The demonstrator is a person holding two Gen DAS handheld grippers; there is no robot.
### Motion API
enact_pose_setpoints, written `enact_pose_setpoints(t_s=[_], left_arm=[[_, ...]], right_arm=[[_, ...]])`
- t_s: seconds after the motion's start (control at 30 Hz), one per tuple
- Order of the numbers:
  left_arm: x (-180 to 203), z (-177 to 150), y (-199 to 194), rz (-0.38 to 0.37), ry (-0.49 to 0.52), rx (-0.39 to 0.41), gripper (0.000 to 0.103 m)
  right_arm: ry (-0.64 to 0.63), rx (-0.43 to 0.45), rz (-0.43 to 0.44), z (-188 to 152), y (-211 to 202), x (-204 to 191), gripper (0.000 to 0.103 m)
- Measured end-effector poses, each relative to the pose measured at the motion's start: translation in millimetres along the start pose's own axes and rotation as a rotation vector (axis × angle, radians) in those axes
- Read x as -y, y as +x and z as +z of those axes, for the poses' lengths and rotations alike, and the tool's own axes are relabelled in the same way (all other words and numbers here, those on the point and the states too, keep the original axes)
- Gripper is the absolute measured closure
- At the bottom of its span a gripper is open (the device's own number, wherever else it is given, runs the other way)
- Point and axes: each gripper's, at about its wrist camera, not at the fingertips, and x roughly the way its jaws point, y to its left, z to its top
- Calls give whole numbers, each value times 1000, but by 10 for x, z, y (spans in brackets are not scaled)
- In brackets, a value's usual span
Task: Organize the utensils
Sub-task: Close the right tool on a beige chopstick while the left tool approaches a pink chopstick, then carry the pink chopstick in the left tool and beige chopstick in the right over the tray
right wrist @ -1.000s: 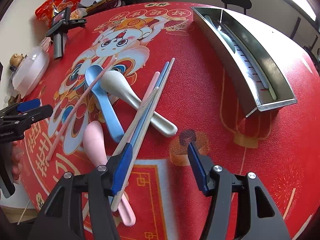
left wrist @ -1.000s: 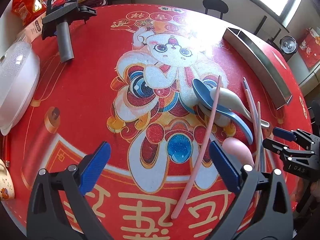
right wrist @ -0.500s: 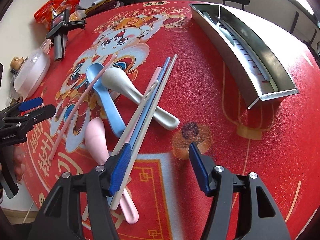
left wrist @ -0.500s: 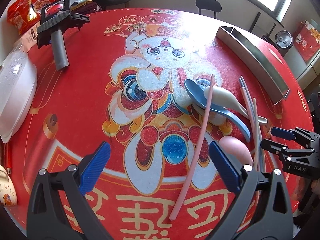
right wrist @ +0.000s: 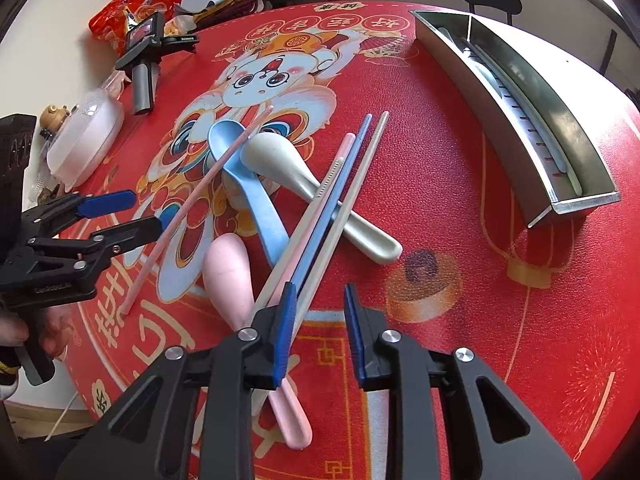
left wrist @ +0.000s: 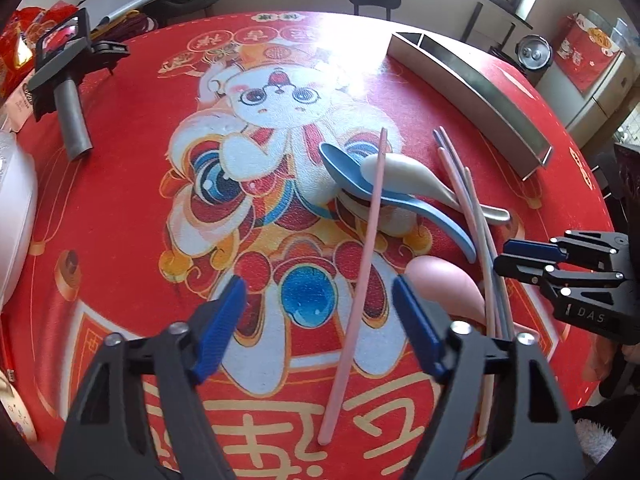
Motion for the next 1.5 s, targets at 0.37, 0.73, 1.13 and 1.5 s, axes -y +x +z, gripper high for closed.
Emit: enact_pose_setpoints(t_s=[0.37, 0.73, 1.13, 1.5], left_arm=[[162, 27, 188, -50, 60, -61, 72], [137, -130, 162, -52, 33, -68, 73], [-43, -387, 58, -83, -135, -23, 92], [-100, -419, -234, -144, -248, 56, 92]], right_arm=[[99, -36, 29, 41, 87, 120, 92], [105, -39, 26, -68, 38, 153, 93], [140, -37, 35, -146, -25, 245, 95], [173, 27, -2, -119, -228, 387, 97]])
